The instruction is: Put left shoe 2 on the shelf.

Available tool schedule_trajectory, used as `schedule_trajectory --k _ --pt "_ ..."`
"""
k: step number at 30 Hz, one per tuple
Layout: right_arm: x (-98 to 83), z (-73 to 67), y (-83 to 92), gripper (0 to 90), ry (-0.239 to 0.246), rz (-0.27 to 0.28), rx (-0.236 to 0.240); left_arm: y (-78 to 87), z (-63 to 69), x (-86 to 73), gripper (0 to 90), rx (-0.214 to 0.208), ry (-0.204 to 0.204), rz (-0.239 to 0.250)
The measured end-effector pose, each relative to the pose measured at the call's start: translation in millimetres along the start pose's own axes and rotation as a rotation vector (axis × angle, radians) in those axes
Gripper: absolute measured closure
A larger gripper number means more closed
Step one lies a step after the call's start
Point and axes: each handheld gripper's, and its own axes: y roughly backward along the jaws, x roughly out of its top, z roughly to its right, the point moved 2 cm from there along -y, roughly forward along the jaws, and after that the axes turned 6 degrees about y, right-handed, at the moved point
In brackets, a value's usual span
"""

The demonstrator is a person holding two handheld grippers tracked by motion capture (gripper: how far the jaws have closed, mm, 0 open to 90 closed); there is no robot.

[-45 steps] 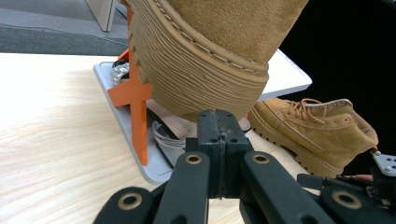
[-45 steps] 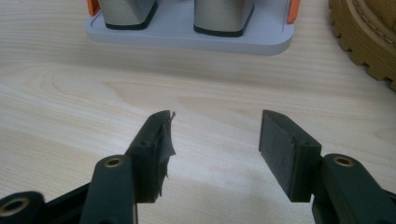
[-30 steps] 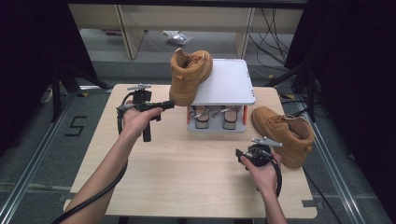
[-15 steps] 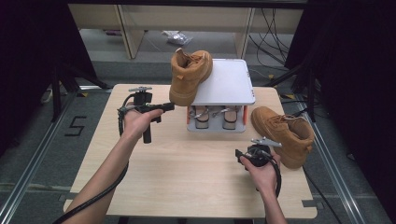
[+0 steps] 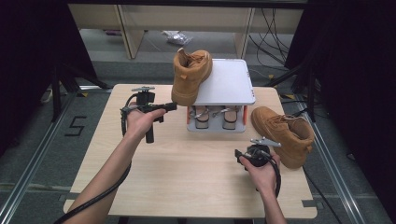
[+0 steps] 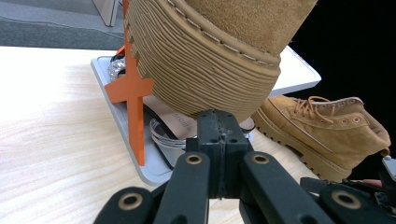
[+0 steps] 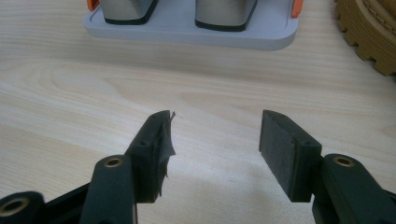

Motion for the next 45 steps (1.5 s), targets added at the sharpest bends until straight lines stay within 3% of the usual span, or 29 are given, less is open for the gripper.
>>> schedule_trajectory --k 12,13,14,16,21,32,33,36,45 --pt "-0.4 0.8 -1.3 44.8 -0.002 0.016 0.000 -10.7 6.3 2.6 90.0 -0.011 0.004 -0.013" --pt "-1.4 3.8 -3.3 44.8 0.037 0.042 -0.012 -11.9 7.3 2.6 90.0 -0.012 0.007 -0.014" --pt "-0.4 0.9 -1.2 44.8 -0.005 0.018 -0.001 -12.8 7.9 2.9 90.0 -0.014 0.005 -0.015" --pt "-0.5 1.2 -0.4 44.8 -0.013 0.014 0.008 -15.3 9.5 3.6 90.0 -0.016 0.005 -0.020" --pt "-0.3 3.0 0.7 44.9 0.009 0.008 -0.001 -22.2 12.4 6.5 90.0 -0.015 0.005 -0.025" --pt "-0.6 2.5 0.2 44.9 -0.009 0.010 0.004 -39.6 21.6 5.7 90.0 -0.029 0.005 -0.052" --pt "-0.4 6.1 -0.2 44.8 0.029 0.017 0.004 -41.4 23.2 5.9 90.0 -0.027 0.003 -0.052" --pt "-0.4 5.7 0.1 44.9 0.028 0.017 0.013 -45.1 25.5 5.6 90.0 -0.029 0.003 -0.060" --pt "-0.6 6.9 1.4 44.8 0.030 0.013 -0.004 -48.0 25.5 3.7 89.9 -0.039 -0.005 -0.052"
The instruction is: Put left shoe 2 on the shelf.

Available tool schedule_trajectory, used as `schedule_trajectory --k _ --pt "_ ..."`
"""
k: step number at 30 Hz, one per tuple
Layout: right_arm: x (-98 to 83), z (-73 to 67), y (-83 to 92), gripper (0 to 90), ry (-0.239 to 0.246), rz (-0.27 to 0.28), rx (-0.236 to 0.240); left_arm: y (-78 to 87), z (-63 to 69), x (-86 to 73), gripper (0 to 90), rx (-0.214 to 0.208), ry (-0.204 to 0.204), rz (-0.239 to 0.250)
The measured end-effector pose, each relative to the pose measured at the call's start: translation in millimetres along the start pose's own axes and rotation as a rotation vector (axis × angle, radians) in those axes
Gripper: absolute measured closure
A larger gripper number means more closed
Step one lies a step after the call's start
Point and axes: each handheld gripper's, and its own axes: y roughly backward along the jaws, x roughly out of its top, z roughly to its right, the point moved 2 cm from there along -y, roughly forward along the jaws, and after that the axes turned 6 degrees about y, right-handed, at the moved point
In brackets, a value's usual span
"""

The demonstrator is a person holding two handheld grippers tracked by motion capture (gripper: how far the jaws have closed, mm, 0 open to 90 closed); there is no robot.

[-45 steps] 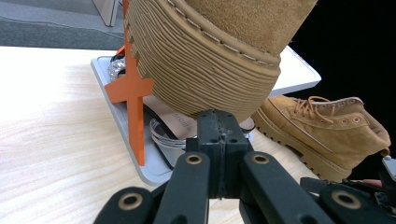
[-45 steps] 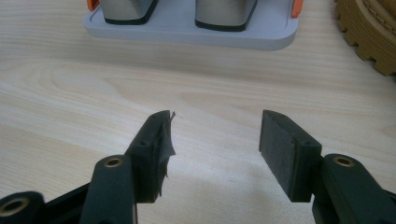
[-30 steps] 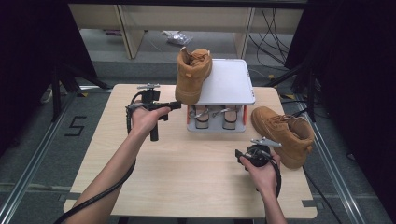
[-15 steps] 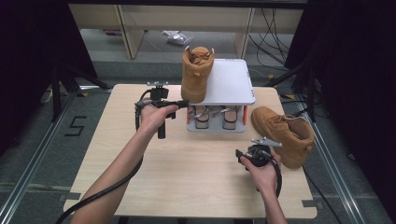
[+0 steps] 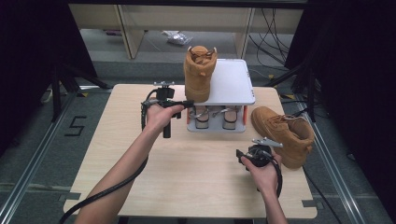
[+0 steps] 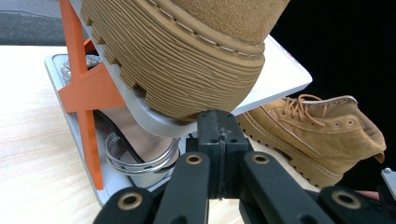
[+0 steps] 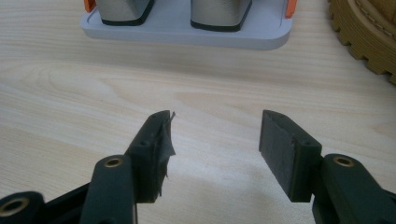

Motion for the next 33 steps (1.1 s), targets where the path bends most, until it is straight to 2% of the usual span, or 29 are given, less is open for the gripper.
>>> schedule_trajectory --k 4,6,9,16,18,19,20,21,24,30,31,33 --pt "0.1 1.1 1.0 44.8 0.002 0.000 -0.006 1.6 0.3 -0.4 89.3 0.002 -0.017 0.007" --pt "0.4 1.4 0.4 44.8 0.002 0.012 0.006 4.0 0.4 -0.1 87.6 0.000 -0.025 0.011" --pt "0.5 1.8 0.6 44.8 0.002 0.013 0.004 11.8 0.1 -1.4 84.6 0.009 -0.052 0.017" --pt "1.9 2.4 2.5 44.8 -0.001 0.016 -0.012 39.8 -7.7 -8.6 77.5 0.035 -0.090 0.068" --pt "2.9 2.3 5.1 44.8 -0.005 0.014 -0.009 47.6 -11.2 -12.9 75.7 0.043 -0.099 0.079" --pt "3.3 3.7 4.0 44.8 0.004 0.031 0.002 51.5 -13.6 -15.1 75.1 0.043 -0.104 0.082" --pt "3.7 3.3 6.3 44.8 -0.006 0.016 -0.015 55.0 -15.6 -17.8 74.3 0.044 -0.098 0.090" --pt "4.0 4.0 5.6 44.8 -0.009 0.033 -0.002 57.6 -17.5 -19.6 73.1 0.042 -0.099 0.096" --pt "5.3 6.7 8.7 44.8 -0.011 0.041 -0.006 68.0 -25.7 -27.2 70.5 0.041 -0.098 0.119" --pt "7.2 13.5 15.8 44.8 -0.025 0.056 -0.016 88.2 -40.6 -45.6 69.1 0.075 -0.098 0.153" --pt "7.8 15.1 16.3 44.8 -0.024 0.062 -0.034 90.0 -41.9 -48.3 68.9 0.077 -0.099 0.153" --pt "8.7 15.6 18.6 44.8 -0.029 0.062 -0.038 95.4 -46.2 -56.1 68.8 0.084 -0.095 0.158"
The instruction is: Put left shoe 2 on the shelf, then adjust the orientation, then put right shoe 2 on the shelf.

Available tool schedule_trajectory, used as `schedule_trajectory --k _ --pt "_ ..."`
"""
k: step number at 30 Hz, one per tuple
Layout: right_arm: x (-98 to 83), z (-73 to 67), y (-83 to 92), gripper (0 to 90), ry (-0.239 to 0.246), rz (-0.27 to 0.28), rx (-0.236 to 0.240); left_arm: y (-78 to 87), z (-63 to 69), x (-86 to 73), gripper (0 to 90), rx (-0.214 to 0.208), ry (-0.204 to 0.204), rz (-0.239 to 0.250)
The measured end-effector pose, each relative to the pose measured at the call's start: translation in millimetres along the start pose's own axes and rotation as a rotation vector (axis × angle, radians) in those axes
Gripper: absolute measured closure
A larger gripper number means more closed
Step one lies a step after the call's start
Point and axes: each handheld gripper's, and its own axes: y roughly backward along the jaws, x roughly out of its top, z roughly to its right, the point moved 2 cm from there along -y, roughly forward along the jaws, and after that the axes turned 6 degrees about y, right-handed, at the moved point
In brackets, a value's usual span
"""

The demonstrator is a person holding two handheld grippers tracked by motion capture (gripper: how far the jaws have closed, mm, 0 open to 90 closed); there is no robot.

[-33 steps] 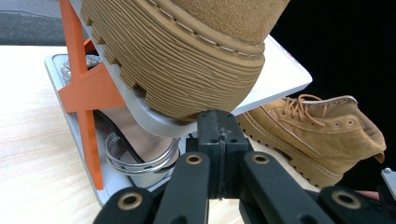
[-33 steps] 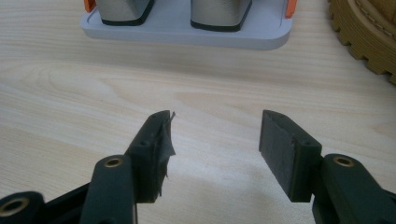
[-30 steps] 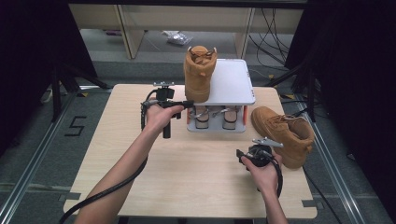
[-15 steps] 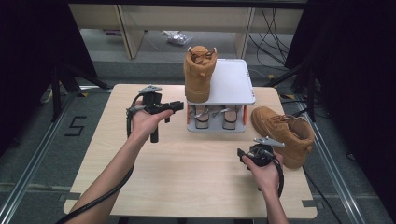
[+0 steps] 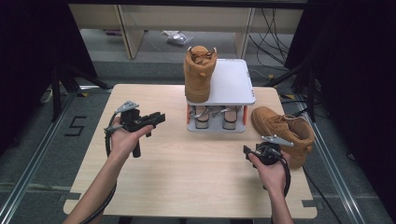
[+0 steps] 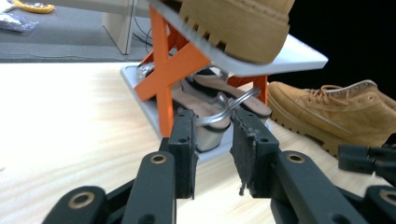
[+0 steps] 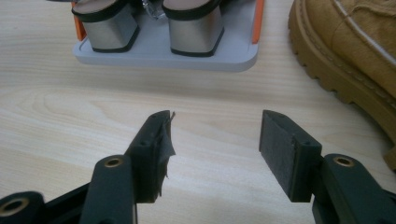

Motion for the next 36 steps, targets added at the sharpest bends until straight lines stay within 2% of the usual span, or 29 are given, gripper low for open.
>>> schedule_trajectory --k 6,7,8,11,17,19,21,23,26,27,30,31,32,33,34,35,36 --pt "2.3 1.0 5.2 44.7 -0.005 -0.001 -0.005 13.6 -9.9 -13.0 68.3 0.018 0.014 0.007" --pt "2.4 1.2 4.0 44.7 -0.008 0.015 0.009 16.0 -11.6 -15.2 68.3 0.023 0.016 0.008" --pt "2.6 1.5 4.0 44.7 -0.003 0.016 -0.005 17.8 -13.1 -16.8 68.3 0.026 0.016 0.008" --pt "4.0 2.5 6.8 44.7 -0.007 0.012 -0.002 22.4 -17.3 -20.0 68.3 0.034 0.025 0.015" --pt "10.1 4.8 10.7 44.7 -0.009 0.037 -0.007 28.7 -21.0 -25.1 67.8 0.043 0.032 0.021" --pt "12.0 6.2 10.8 44.7 -0.004 0.048 -0.016 29.8 -22.5 -26.2 67.7 0.044 0.037 0.025" --pt "13.7 6.4 13.0 44.7 -0.006 0.032 -0.010 30.6 -23.4 -27.2 67.6 0.052 0.044 0.028" --pt "14.2 6.3 12.7 44.6 -0.011 0.047 -0.010 31.1 -24.1 -28.3 67.6 0.050 0.049 0.031" --pt "15.0 4.1 14.5 44.6 -0.052 0.040 -0.009 31.4 -25.0 -29.5 67.5 0.048 0.047 0.032" --pt "15.9 7.5 15.7 44.6 -0.016 0.042 -0.010 31.5 -25.2 -29.8 67.4 0.049 0.050 0.035" --pt "19.0 11.6 19.6 44.8 -0.009 0.054 -0.010 31.7 -27.1 -31.3 67.3 0.052 0.055 0.040" --pt "20.2 9.7 23.0 45.0 -0.058 0.046 -0.011 32.0 -27.8 -31.8 67.2 0.053 0.057 0.042" --pt "21.0 11.7 24.5 45.0 -0.048 0.037 -0.025 32.1 -28.6 -32.4 67.2 0.053 0.059 0.045" --pt "22.1 11.8 25.5 45.1 -0.058 0.042 -0.014 32.7 -29.5 -33.3 67.0 0.058 0.061 0.045" --pt "23.8 14.8 28.0 45.1 -0.044 0.029 -0.026 33.3 -30.2 -34.1 66.9 0.059 0.062 0.045" --pt "25.5 18.5 28.4 45.1 -0.017 0.040 -0.011 33.3 -30.8 -35.2 66.7 0.059 0.067 0.050" --pt "27.0 16.9 30.3 45.1 -0.048 0.030 -0.016 33.4 -31.3 -36.0 66.6 0.060 0.068 0.048"
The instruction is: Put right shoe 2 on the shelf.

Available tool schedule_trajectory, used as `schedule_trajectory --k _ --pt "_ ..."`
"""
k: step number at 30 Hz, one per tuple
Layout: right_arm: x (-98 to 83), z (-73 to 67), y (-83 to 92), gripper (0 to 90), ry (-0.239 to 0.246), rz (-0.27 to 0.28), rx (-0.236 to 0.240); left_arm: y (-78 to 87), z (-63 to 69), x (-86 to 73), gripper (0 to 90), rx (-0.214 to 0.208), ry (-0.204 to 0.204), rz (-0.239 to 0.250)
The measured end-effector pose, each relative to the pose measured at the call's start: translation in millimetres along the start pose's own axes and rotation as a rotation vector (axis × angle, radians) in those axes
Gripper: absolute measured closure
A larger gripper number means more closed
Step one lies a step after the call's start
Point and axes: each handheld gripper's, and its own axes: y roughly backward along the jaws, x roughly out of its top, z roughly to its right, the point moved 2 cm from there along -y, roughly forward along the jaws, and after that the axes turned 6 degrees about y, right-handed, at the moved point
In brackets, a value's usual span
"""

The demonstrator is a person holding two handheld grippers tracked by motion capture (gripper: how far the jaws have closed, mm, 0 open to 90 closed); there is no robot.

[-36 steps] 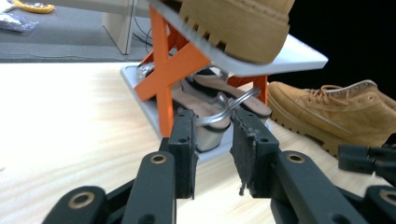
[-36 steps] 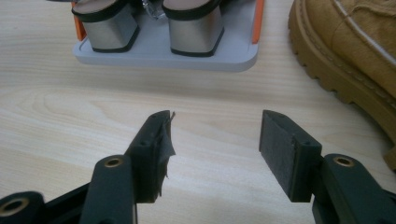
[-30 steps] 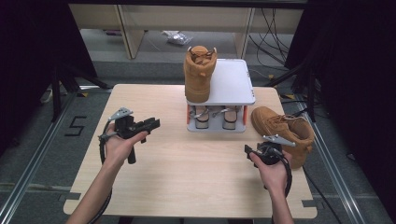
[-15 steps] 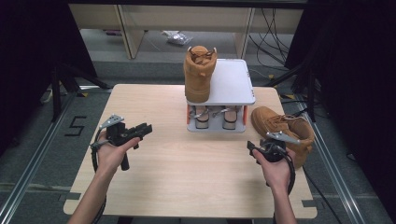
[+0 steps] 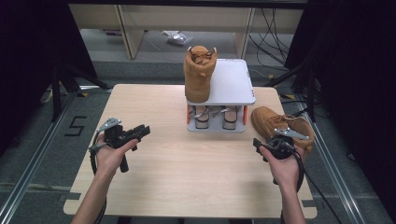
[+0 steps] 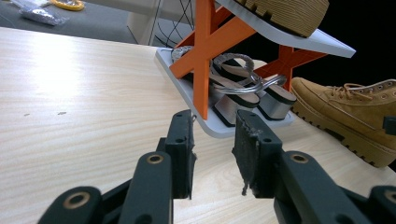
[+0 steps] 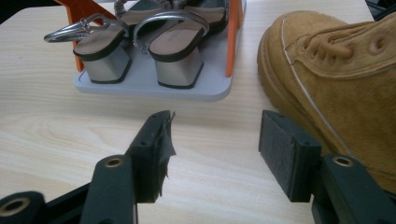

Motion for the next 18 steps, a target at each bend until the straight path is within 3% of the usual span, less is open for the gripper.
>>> schedule_trajectory --k 1,2,7,8,10,13,14,15,16,17,18 --pt "1.3 0.8 1.0 45.1 0.001 0.000 0.001 0.2 -0.8 -0.8 66.3 0.005 -0.004 -0.008" --pt "3.8 6.6 2.3 45.2 0.049 -0.001 0.000 0.3 -1.1 -1.0 66.2 0.006 -0.003 -0.009" --pt "10.3 10.7 10.9 45.5 -0.004 -0.021 0.009 0.9 -1.1 -2.5 65.8 0.016 -0.005 0.005" --pt "11.8 15.8 10.9 45.6 0.036 -0.011 0.003 0.6 -1.0 -3.1 65.9 0.018 -0.005 0.003" --pt "13.8 19.1 13.2 45.7 0.042 -0.024 -0.003 -0.6 -1.0 -4.3 65.9 0.008 -0.006 -0.002" --pt "16.1 21.0 16.5 46.5 0.027 -0.013 0.001 -2.7 -1.2 -4.9 65.8 0.004 -0.002 -0.006" --pt "16.7 18.9 19.3 47.0 -0.009 -0.021 -0.011 -2.9 -0.7 -5.2 65.8 0.003 0.000 -0.006" --pt "18.1 24.1 20.5 47.4 0.032 -0.012 -0.014 -3.0 -0.1 -5.7 65.7 -0.006 -0.005 -0.008" --pt "20.1 26.1 24.2 47.6 0.030 -0.016 -0.015 -3.1 0.6 -6.2 65.5 -0.009 -0.003 -0.009" --pt "21.3 24.6 26.6 47.8 -0.013 -0.018 -0.031 -2.6 1.3 -6.7 65.3 -0.010 -0.001 -0.009" --pt "23.4 30.5 28.9 48.3 0.030 -0.017 -0.033 -2.2 1.7 -6.9 65.2 -0.014 -0.003 -0.007"
